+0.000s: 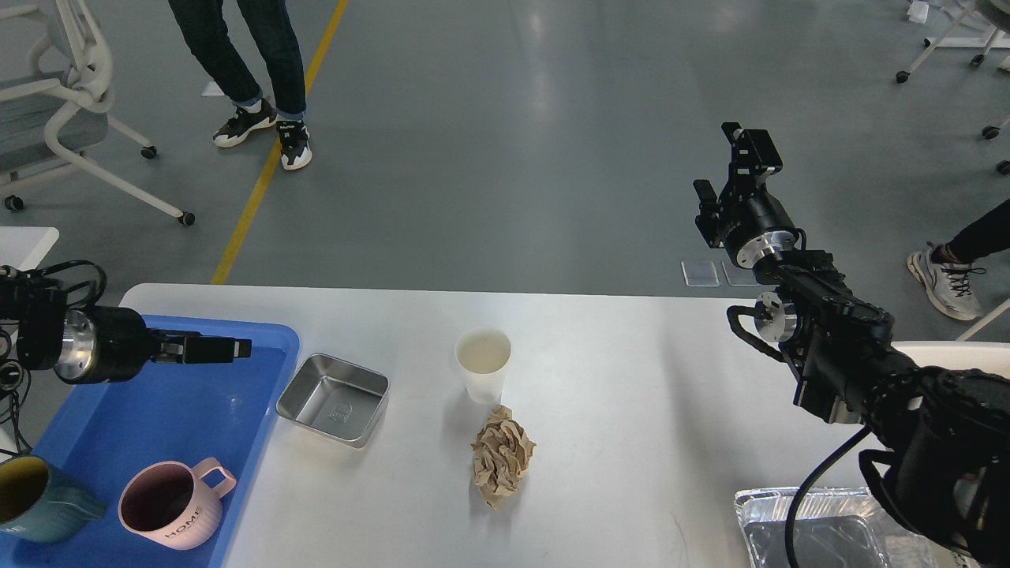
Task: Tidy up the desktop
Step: 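Reach the left gripper to the steel tray edge and grasp it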
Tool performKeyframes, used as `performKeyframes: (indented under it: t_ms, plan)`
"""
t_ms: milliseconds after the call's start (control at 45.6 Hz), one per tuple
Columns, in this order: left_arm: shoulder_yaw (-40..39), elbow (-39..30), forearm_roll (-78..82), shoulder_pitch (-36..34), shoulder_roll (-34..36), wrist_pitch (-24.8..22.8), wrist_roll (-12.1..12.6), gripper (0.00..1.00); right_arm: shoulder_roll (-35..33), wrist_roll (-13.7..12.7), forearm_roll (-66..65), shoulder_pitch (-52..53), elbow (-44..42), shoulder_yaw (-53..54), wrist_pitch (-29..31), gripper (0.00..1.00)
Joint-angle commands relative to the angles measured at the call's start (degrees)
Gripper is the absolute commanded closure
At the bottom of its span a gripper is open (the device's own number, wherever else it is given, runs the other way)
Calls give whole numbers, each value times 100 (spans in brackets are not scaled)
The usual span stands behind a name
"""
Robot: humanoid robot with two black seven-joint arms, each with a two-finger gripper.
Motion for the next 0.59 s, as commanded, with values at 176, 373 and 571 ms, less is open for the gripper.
performKeyframes:
  t_ms: [176, 373, 571]
  plan:
    - [132, 949, -76, -23, -1081, 205, 490, 2, 0, 9, -4, -49, 1, 0, 10, 0]
    - [141, 1125, -67, -5, -1319, 311, 499, 2, 27, 9, -4, -57, 1, 0, 10, 0]
    - [282, 1204, -67, 12, -1547, 407, 499, 2, 27, 9, -4, -66, 1, 0, 1, 0]
